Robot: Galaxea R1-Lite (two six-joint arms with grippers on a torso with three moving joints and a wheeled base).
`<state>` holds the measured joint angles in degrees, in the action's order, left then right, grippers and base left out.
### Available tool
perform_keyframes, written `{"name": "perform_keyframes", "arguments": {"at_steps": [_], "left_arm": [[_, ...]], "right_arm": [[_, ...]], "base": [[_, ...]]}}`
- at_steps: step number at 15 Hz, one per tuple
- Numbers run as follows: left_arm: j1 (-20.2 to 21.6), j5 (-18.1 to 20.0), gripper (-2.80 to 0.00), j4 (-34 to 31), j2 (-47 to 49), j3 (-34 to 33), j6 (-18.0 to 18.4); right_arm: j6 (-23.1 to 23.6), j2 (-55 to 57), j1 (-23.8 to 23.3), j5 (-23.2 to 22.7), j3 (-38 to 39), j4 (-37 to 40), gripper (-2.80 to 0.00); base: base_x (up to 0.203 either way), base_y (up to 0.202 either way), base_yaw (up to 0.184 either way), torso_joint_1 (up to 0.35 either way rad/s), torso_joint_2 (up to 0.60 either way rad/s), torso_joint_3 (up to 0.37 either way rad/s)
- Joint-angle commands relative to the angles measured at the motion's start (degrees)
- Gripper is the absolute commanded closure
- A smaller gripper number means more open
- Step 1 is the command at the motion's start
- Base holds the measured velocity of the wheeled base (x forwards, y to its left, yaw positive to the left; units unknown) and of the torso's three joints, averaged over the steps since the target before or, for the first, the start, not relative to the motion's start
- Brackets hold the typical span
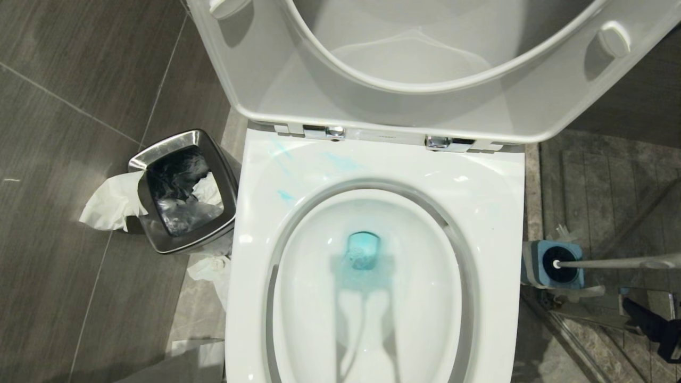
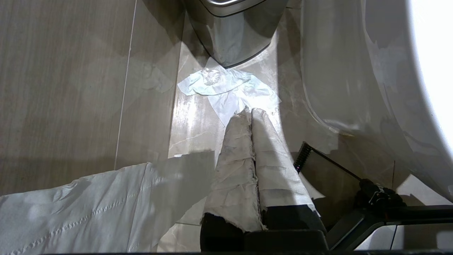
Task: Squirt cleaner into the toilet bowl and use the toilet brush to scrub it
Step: Scrub the toilet bowl
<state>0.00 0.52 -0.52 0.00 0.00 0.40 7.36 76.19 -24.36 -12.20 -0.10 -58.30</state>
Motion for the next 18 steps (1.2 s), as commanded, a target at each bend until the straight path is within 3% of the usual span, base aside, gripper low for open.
{"name": "perform_keyframes", "arguments": {"at_steps": [1,5,18], "left_arm": [[0.0,0.0,0.0,0.0,0.0,-0.17,0.03],[0.0,0.0,0.0,0.0,0.0,-0.15,-0.05],[0.0,0.0,0.0,0.0,0.07,-0.18,-0.01]], "right_arm": [[0.02,2.48,-0.06,-0.08,0.0,-1.5,-2.8],[-1.47,7.55,-0.23,0.31,-1.24,-7.53,-2.8],[-2.34,14.71,-0.52,0.78,-9.32,-11.57,-2.8]], "base": [[0.0,0.0,0.0,0.0,0.0,0.0],[0.0,0.0,0.0,0.0,0.0,0.0],[0.0,0.0,0.0,0.0,0.0,0.0]]}}
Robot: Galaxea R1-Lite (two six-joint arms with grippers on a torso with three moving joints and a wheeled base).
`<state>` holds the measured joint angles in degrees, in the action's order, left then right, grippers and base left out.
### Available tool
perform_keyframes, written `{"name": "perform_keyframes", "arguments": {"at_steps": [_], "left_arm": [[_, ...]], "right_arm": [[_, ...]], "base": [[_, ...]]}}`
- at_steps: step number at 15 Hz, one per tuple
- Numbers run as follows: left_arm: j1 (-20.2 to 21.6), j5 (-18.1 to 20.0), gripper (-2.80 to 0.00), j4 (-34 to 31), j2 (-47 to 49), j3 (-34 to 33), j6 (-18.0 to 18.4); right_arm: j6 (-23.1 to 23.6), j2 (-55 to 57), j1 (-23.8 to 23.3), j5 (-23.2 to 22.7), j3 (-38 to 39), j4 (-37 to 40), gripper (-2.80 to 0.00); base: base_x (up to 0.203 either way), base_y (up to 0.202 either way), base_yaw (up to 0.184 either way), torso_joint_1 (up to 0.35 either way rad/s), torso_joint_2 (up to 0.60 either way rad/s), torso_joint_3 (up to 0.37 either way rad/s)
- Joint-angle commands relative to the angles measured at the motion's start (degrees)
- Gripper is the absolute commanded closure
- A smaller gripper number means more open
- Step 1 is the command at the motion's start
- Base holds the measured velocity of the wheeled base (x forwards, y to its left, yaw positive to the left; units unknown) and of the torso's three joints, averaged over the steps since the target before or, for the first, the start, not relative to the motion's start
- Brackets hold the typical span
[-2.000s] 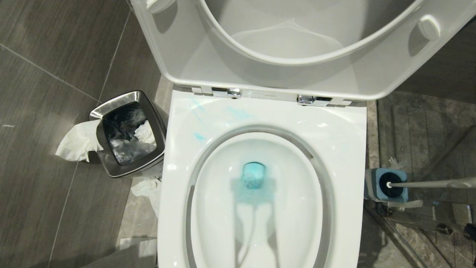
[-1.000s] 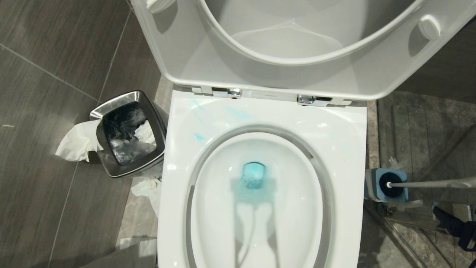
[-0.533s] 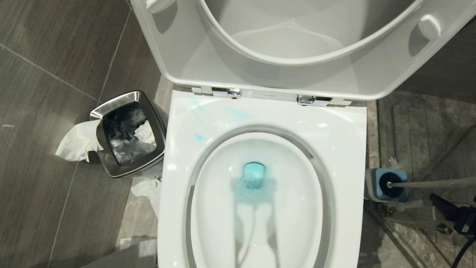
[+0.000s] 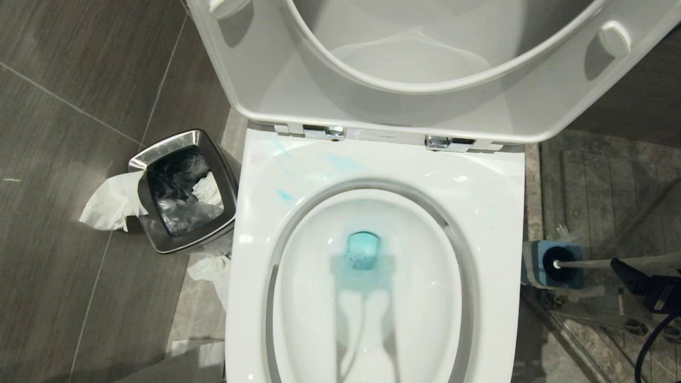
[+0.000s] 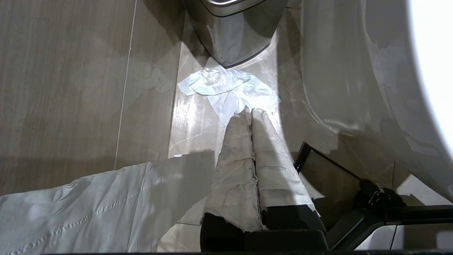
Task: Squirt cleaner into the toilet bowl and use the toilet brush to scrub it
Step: Scrub the toilet bowl
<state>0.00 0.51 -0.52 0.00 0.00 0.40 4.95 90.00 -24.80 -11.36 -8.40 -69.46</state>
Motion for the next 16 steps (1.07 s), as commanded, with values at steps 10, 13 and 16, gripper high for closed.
{"name": "perform_keyframes", "arguments": {"at_steps": [10,13,16], "left_arm": [[0.0,0.02,0.0,0.0,0.03,-0.15,0.04],[-0.01,0.02,0.0,0.0,0.07,-0.15,0.03],[0.0,0.02,0.0,0.0,0.0,-0.14,0.04]], "right_arm": [[-0.19,8.39,0.01,0.65,-5.43,-6.58,-2.8],[-0.2,9.75,0.1,0.55,-6.02,-9.19,-2.8],[-0.29,9.67,0.18,-0.95,-5.93,-11.45,-2.8]], "base": [[0.0,0.0,0.0,0.0,0.0,0.0],[0.0,0.0,0.0,0.0,0.0,0.0],[0.0,0.0,0.0,0.0,0.0,0.0]]}}
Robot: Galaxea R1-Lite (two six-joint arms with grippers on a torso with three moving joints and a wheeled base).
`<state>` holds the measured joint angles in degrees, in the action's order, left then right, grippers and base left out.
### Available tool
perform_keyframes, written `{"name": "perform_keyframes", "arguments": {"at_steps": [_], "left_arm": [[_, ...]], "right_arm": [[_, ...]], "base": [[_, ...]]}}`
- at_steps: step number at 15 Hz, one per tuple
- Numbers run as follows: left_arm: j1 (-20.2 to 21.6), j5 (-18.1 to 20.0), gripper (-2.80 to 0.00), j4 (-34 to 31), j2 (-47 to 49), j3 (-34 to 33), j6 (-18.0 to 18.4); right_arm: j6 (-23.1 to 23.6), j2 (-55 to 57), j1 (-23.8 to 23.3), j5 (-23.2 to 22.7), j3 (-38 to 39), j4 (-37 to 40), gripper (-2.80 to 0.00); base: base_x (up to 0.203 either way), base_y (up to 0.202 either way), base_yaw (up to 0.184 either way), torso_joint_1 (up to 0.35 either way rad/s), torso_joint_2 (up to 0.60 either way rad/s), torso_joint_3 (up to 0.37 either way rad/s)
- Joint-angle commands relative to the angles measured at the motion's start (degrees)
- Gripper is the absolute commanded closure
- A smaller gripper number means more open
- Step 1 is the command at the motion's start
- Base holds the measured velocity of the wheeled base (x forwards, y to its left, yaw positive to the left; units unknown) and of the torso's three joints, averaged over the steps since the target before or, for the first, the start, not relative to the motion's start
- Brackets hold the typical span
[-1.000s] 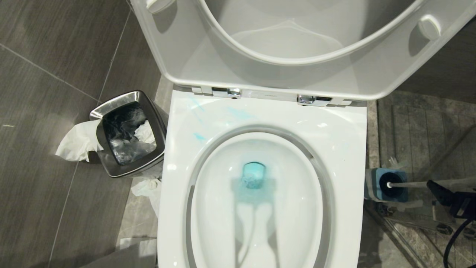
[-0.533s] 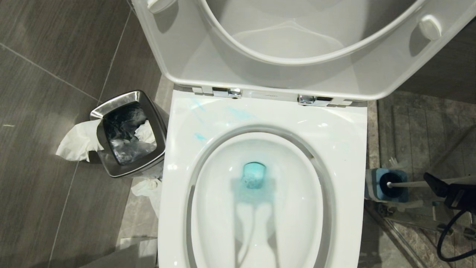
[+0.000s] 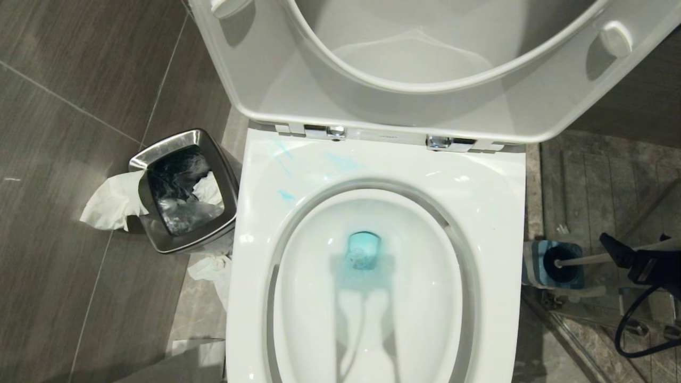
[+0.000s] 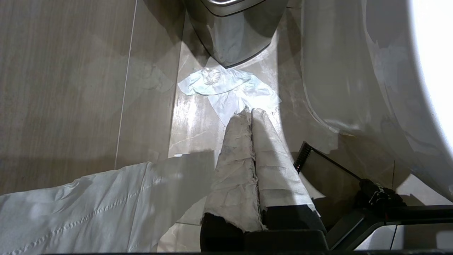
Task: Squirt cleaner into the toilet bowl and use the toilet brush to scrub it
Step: Scrub the toilet bowl
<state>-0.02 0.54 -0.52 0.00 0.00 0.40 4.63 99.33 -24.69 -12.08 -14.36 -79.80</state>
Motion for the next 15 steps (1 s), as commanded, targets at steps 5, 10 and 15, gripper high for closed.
{"name": "perform_keyframes", "arguments": {"at_steps": [5,10,15], "left_arm": [[0.02,-0.01,0.0,0.0,0.02,-0.14,0.02],[-0.06,-0.01,0.0,0.0,0.09,-0.16,-0.05],[0.02,-0.01,0.0,0.0,0.02,-0.1,-0.02]], "right_arm": [[-0.06,-0.13,0.08,-0.31,0.89,-3.69,0.0],[-0.05,-0.89,0.16,-0.23,1.97,-5.15,0.0],[0.45,-1.7,0.16,-0.08,3.18,-7.21,0.0]], "base": [[0.0,0.0,0.0,0.0,0.0,0.0],[0.0,0.0,0.0,0.0,0.0,0.0],[0.0,0.0,0.0,0.0,0.0,0.0]]}}
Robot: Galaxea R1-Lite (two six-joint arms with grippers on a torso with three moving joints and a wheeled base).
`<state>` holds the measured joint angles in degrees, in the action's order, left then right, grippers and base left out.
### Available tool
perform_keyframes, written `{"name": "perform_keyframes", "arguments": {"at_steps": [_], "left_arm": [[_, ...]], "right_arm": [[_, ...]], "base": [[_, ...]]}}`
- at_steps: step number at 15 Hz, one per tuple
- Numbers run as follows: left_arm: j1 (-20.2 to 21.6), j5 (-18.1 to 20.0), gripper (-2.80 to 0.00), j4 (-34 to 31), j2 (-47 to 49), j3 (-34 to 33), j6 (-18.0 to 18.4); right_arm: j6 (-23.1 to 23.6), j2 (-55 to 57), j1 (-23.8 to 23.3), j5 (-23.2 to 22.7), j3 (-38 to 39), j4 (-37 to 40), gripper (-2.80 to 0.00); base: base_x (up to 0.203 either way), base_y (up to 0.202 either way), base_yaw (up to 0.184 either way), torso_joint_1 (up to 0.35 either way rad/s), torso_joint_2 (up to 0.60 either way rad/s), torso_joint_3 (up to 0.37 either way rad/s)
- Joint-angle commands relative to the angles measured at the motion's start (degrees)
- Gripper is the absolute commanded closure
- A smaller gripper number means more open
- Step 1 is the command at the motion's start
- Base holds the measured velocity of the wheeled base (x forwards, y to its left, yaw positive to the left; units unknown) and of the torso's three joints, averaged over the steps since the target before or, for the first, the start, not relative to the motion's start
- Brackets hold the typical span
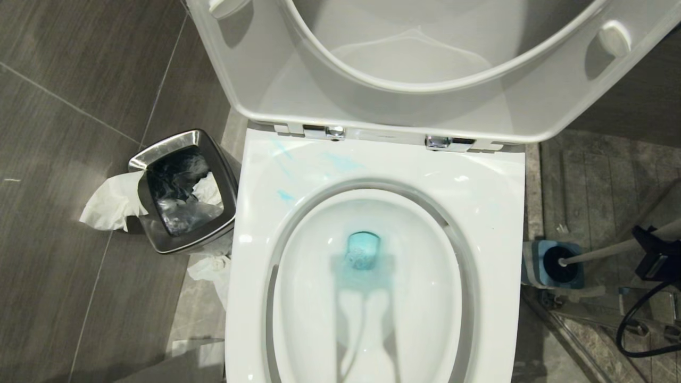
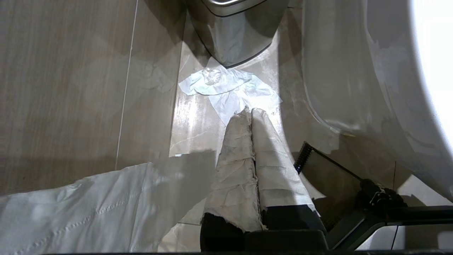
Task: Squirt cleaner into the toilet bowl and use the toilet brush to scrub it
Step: Scrub the toilet bowl
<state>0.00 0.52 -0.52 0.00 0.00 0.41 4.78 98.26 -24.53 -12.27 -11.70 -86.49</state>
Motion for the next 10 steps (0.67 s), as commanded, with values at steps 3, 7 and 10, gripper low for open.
{"name": "perform_keyframes", "arguments": {"at_steps": [3,7,10], "left_arm": [[-0.02,0.0,0.0,0.0,0.08,-0.09,-0.04],[0.0,0.0,0.0,0.0,0.0,-0.11,-0.06],[0.0,0.0,0.0,0.0,0.0,-0.18,-0.06]], "right_arm": [[0.56,-2.79,0.01,0.45,2.19,-0.61,0.0],[0.66,-9.32,0.04,0.89,3.88,0.21,0.0],[0.62,-15.55,0.09,1.19,3.82,4.94,0.0]], "base": [[0.0,0.0,0.0,0.0,0.0,0.0],[0.0,0.0,0.0,0.0,0.0,0.0],[0.0,0.0,0.0,0.0,0.0,0.0]]}}
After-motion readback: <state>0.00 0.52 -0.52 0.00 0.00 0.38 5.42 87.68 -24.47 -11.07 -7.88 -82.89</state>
